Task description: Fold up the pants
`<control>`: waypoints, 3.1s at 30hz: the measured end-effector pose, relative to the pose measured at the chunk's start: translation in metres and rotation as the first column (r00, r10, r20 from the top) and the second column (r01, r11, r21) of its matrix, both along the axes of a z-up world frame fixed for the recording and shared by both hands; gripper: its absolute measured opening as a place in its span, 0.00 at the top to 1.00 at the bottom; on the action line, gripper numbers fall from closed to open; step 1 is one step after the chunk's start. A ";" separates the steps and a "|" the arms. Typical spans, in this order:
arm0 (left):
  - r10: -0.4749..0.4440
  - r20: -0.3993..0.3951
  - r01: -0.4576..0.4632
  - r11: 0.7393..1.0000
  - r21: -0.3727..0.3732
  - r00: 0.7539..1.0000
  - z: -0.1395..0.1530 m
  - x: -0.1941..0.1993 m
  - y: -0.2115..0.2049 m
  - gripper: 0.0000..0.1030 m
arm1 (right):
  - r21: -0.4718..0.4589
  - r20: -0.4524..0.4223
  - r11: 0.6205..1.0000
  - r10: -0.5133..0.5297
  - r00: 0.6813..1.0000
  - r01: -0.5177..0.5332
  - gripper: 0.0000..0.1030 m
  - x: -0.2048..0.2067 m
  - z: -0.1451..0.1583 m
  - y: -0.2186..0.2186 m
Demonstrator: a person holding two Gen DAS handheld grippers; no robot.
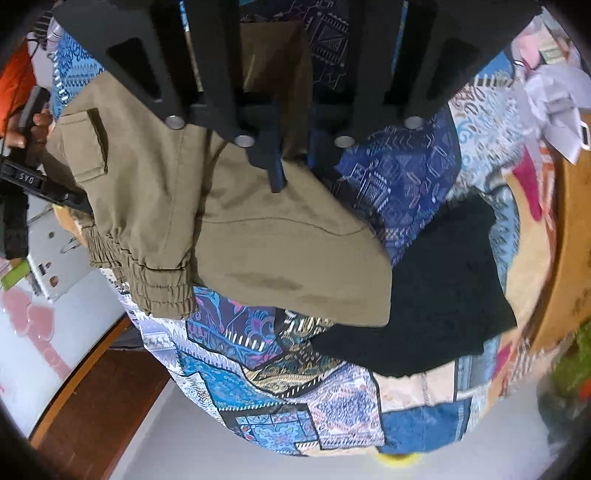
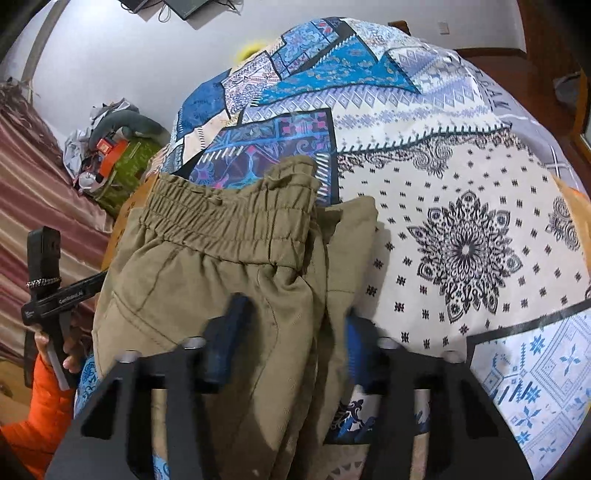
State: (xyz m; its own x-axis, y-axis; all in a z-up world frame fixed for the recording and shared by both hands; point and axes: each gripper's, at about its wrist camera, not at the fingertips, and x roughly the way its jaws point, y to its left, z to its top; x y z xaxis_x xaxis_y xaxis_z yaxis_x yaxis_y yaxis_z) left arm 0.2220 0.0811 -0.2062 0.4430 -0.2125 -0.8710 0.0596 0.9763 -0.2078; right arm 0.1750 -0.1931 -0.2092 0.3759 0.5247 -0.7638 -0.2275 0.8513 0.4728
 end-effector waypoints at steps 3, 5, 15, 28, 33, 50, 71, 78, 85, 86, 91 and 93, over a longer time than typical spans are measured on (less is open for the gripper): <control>-0.002 0.045 -0.001 0.999 0.049 0.999 0.012 0.000 -0.006 0.97 | -0.030 0.038 1.000 0.010 0.999 -0.009 0.82 -0.001 0.008 0.003; -0.025 0.086 0.019 0.997 0.071 0.996 0.024 -0.002 -0.008 0.97 | -0.057 0.070 0.998 0.021 0.997 -0.017 0.87 -0.001 0.015 0.006; -0.026 0.226 -0.002 0.992 0.125 0.974 0.075 -0.012 0.005 0.99 | -0.137 0.252 0.989 0.096 0.963 -0.062 0.91 0.010 0.068 0.041; 0.097 0.207 -0.111 0.992 0.056 0.973 0.083 0.021 0.079 0.81 | -0.178 0.332 0.975 0.185 0.925 -0.131 0.91 0.053 0.096 0.093; 0.131 0.068 -0.132 0.991 0.011 0.989 0.020 0.040 0.083 0.33 | -0.187 0.283 0.975 0.169 0.944 -0.118 0.91 0.057 0.079 0.083; 0.180 0.041 -0.173 0.976 -0.134 0.983 0.001 0.062 0.089 0.94 | -0.152 0.196 0.980 0.160 0.968 -0.131 0.91 0.074 0.050 0.067; 0.339 0.316 -0.390 0.914 0.114 0.886 0.074 0.089 0.192 0.95 | -0.140 0.387 0.959 0.282 0.878 -0.247 0.91 0.165 0.086 0.210; 0.379 0.186 -0.409 0.897 0.167 0.906 -0.002 0.119 0.218 0.94 | -0.204 0.306 0.932 0.352 0.885 -0.300 0.91 0.201 0.047 0.254; 0.421 0.013 -0.416 0.889 0.192 0.907 -0.086 0.150 0.235 0.91 | -0.336 0.164 0.884 0.393 0.904 -0.324 0.89 0.225 -0.015 0.266; 0.419 0.004 -0.411 0.890 0.198 0.908 -0.091 0.151 0.235 0.88 | -0.352 0.146 0.879 0.393 0.908 -0.323 0.88 0.227 -0.022 0.264; 0.391 0.042 -0.390 0.892 0.228 0.919 -0.096 0.144 0.233 0.79 | -0.373 0.102 0.868 0.390 0.915 -0.328 0.81 0.229 -0.022 0.252; 0.398 0.043 -0.395 0.884 0.250 0.916 -0.093 0.139 0.232 0.72 | -0.383 0.124 0.866 0.392 0.912 -0.321 0.78 0.223 -0.015 0.247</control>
